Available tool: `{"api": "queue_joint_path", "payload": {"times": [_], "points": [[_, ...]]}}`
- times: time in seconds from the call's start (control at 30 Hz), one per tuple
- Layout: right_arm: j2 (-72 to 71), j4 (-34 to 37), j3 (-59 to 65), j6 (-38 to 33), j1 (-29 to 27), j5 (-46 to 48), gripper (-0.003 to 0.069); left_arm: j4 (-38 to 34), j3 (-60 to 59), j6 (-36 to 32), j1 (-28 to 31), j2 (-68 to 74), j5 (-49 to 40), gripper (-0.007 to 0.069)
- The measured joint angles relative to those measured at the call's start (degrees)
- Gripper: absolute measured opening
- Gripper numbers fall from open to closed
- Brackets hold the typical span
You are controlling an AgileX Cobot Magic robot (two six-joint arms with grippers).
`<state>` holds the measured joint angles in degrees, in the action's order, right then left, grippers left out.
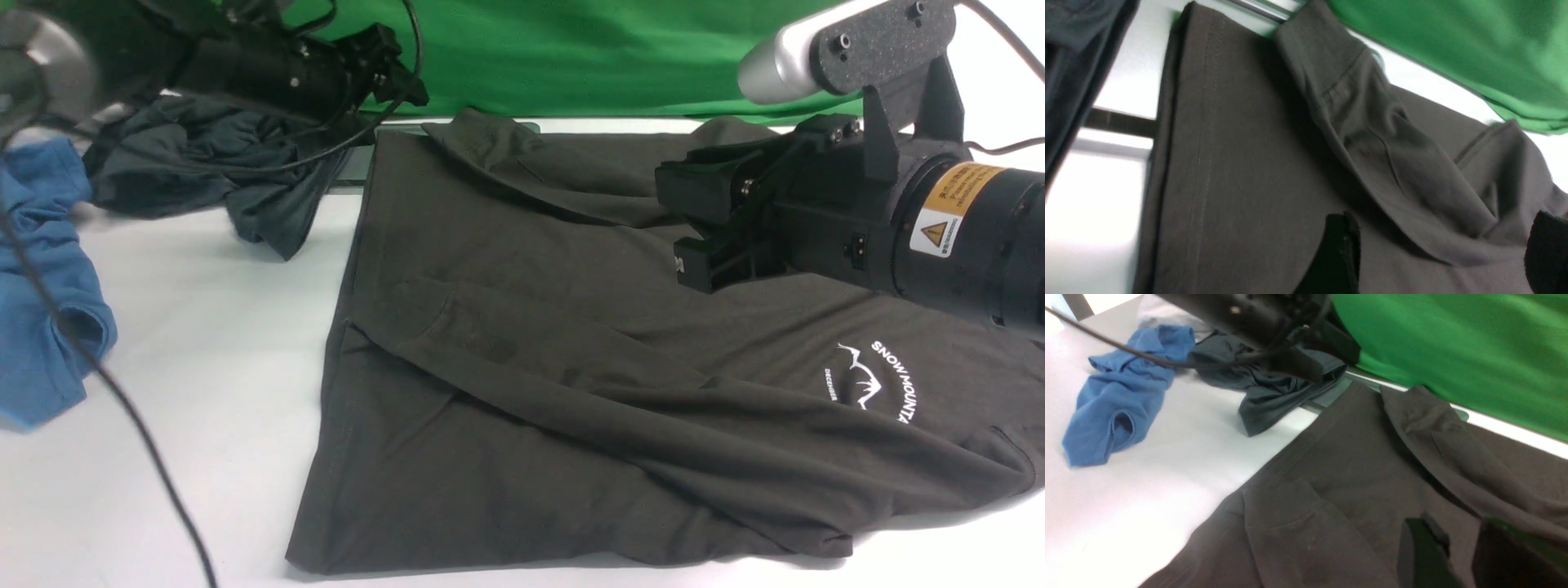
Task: Fold a long-sleeved shirt on a white desktop.
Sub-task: 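Grab the top left corner of the dark shirt with the left gripper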
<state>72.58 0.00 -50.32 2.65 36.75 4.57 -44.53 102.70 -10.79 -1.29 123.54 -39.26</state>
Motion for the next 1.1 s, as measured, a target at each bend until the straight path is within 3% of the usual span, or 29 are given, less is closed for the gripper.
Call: {"api": "queue_joint_path", "payload": {"times": [0.27,0.53,0.77,0.97,1.1], "points": [[0.0,0.0,0.0,2.5,0.0,-2.5,0.0201,8.0,15.8,13.1,-3.4,11.5,-3.5,0.0574],[0.0,0.0,0.0,2.9,0.0,-2.9,0.0222,10.3,18.7,21.0,-3.9,16.5,0.5,0.0574],[0.0,0.0,0.0,2.9,0.0,-3.0,0.0235,1.7,18.8,19.6,-4.4,19.5,9.7,0.0574],[0.0,0.0,0.0,2.9,0.0,-3.1,0.0238,-4.3,18.9,17.6,-4.6,21.7,11.3,0.0572],[0.0,0.0,0.0,2.9,0.0,-3.1,0.0238,-5.6,19.0,12.8,-4.6,21.7,11.9,0.0541]]}}
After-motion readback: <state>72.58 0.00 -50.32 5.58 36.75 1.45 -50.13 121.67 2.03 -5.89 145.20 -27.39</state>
